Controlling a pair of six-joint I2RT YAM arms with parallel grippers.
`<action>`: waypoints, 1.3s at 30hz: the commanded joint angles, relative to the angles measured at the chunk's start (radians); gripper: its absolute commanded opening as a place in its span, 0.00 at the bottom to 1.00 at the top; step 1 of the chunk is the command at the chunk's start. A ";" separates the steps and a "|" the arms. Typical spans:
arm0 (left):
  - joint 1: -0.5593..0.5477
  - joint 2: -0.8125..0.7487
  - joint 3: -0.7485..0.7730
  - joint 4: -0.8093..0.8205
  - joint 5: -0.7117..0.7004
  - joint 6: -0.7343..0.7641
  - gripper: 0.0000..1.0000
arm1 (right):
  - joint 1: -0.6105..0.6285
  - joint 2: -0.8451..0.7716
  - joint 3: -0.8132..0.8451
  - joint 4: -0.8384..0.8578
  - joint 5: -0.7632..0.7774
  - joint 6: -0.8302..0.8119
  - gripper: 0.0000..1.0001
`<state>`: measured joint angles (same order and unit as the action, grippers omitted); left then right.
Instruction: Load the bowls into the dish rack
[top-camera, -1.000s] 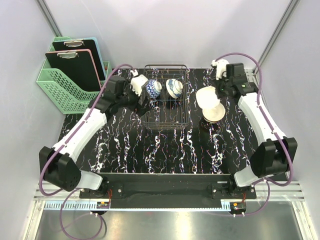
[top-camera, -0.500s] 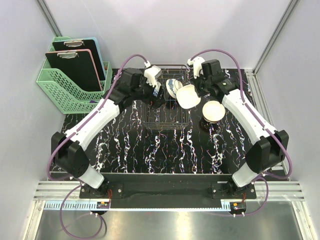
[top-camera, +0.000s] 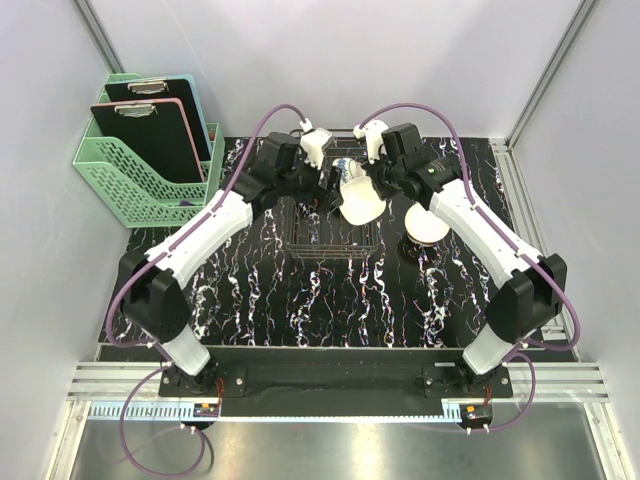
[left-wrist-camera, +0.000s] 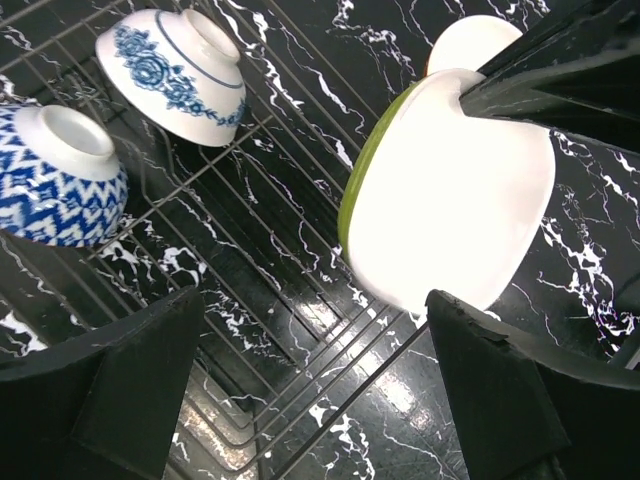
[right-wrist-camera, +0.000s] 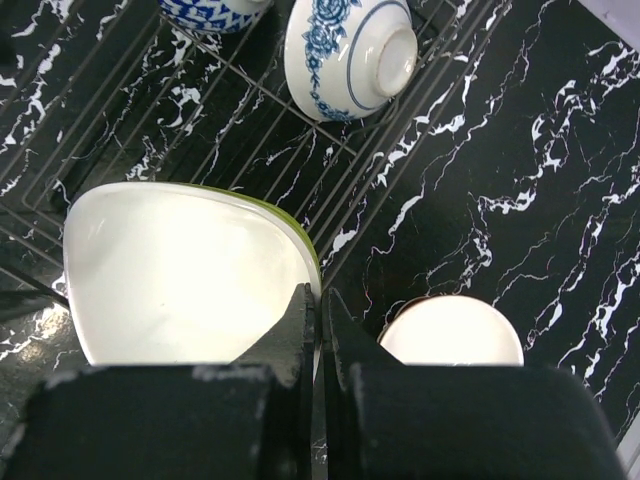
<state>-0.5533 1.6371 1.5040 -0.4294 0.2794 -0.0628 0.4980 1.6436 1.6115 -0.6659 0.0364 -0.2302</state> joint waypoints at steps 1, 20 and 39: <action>-0.025 0.021 0.058 0.032 -0.034 -0.015 0.95 | 0.023 -0.014 0.068 0.017 0.011 0.017 0.00; -0.045 0.076 0.090 0.031 -0.075 0.009 0.37 | 0.083 -0.007 0.096 -0.001 0.023 0.020 0.00; -0.050 0.073 0.084 0.018 -0.086 0.031 0.00 | 0.108 0.012 0.126 -0.012 0.034 0.008 0.07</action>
<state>-0.5995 1.7191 1.5517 -0.4297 0.2111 -0.0452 0.5915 1.6604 1.6829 -0.6960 0.0639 -0.2165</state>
